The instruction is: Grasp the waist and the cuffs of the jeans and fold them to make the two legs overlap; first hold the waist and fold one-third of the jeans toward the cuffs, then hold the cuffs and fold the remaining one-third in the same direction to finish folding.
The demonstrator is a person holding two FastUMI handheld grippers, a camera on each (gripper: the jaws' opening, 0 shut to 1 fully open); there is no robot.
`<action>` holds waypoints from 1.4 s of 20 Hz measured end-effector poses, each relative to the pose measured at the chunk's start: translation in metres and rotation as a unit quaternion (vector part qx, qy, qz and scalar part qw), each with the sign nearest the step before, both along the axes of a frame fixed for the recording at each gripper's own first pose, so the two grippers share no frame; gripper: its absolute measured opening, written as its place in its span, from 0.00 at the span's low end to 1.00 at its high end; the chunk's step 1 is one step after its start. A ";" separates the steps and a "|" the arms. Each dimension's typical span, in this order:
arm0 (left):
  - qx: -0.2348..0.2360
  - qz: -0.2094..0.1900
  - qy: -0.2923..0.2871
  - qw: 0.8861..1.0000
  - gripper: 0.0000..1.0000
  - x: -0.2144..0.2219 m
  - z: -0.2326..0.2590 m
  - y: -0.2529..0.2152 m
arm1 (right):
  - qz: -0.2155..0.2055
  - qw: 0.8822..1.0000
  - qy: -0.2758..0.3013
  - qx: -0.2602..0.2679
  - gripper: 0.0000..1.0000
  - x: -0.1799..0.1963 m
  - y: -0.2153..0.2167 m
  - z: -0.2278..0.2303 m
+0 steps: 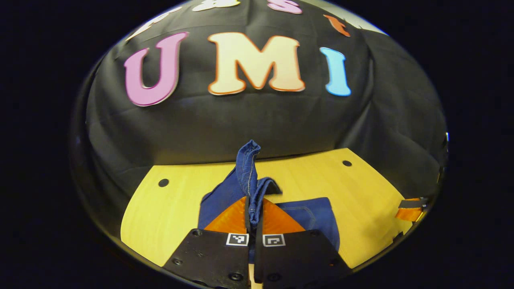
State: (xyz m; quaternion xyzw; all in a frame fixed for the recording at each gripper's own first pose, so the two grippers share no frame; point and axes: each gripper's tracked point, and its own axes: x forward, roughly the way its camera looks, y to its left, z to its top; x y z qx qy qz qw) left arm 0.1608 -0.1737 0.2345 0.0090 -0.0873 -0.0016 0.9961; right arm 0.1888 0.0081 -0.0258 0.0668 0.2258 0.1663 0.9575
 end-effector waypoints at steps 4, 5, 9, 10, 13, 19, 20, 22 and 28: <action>0.048 -0.021 0.039 0.998 0.00 0.018 -0.040 -0.058 | 0.001 1.000 0.008 0.001 0.98 0.000 -0.009 -0.007; 0.060 -0.021 0.049 0.997 0.00 0.022 -0.053 -0.069 | 0.002 1.000 0.011 0.001 0.98 -0.001 -0.009 -0.010; 0.124 0.008 0.088 0.988 0.00 0.038 -0.104 -0.087 | 0.008 1.000 0.023 0.002 0.98 -0.002 -0.010 -0.019; 0.139 0.015 0.097 0.985 0.00 0.043 -0.117 -0.091 | 0.009 1.000 0.025 0.001 0.98 -0.003 -0.010 -0.021; 0.145 0.007 0.118 0.982 0.00 0.057 -0.146 -0.100 | 0.014 0.999 0.029 0.001 0.98 -0.002 -0.008 -0.023; 0.115 -0.015 0.125 0.985 0.06 0.061 -0.158 -0.108 | 0.010 0.999 0.030 0.000 0.98 -0.007 -0.010 -0.022; 0.115 -0.017 0.124 0.985 0.08 0.060 -0.158 -0.108 | 0.009 1.000 0.029 0.000 0.98 -0.009 -0.011 -0.021; 0.115 -0.027 0.121 0.986 0.20 0.055 -0.152 -0.109 | 0.005 1.000 0.025 0.003 0.98 -0.014 -0.011 -0.016; 0.083 -0.057 0.044 0.994 0.86 -0.011 -0.108 -0.121 | 0.008 1.000 -0.009 0.011 0.98 -0.027 0.000 0.008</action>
